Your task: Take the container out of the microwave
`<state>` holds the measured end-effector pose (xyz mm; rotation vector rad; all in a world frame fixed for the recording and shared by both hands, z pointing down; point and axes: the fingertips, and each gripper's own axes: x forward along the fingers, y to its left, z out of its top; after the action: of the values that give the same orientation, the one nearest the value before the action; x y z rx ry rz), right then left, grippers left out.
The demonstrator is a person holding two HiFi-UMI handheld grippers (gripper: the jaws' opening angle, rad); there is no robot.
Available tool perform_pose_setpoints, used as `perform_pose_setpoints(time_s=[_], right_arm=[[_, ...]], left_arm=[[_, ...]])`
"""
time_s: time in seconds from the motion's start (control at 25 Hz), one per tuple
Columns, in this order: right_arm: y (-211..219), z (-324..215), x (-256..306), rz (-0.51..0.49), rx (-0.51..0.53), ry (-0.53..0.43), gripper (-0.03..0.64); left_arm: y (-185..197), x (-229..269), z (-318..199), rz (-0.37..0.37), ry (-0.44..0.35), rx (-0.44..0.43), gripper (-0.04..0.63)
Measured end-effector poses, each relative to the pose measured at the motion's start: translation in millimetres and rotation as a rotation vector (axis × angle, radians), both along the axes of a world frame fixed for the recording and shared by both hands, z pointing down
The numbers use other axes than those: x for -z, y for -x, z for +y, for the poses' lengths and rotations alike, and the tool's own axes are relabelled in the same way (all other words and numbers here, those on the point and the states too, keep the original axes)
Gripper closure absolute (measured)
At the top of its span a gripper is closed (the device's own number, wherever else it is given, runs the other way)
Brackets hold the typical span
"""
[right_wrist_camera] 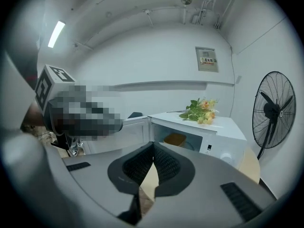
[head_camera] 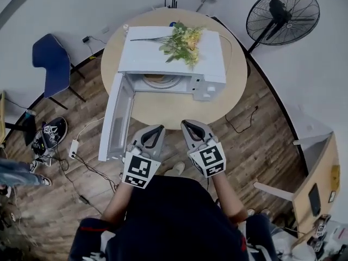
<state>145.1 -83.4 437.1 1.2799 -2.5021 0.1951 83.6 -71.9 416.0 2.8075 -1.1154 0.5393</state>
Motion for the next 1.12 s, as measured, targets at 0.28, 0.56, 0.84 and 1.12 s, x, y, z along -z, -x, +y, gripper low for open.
perform_pose_setpoints(time_s=[0.28,0.56,0.84,1.12], right_arm=[[2.9,-6.0,-13.2,-0.002,0.096,0.038,0.609],[22.0,-21.3,-21.0,0.009,0.134,0.061,0.609],[35.5,-53.4,-33.3,0.045,0.126,0.099,0.609],[48.4,-82.1,-61.4,0.184,0.176,0.15,0.609]], left_arm=[[4.0,-12.5,-8.5,-0.016,0.025,0.1,0.581],[11.5,-24.2,-20.5,-0.016,0.062,0.106,0.581],[14.5,-34.6,-52.1,-0.019,0.077,0.061,0.581],[18.4,-49.7,-81.4,-0.005,0.119,0.039,0.581]])
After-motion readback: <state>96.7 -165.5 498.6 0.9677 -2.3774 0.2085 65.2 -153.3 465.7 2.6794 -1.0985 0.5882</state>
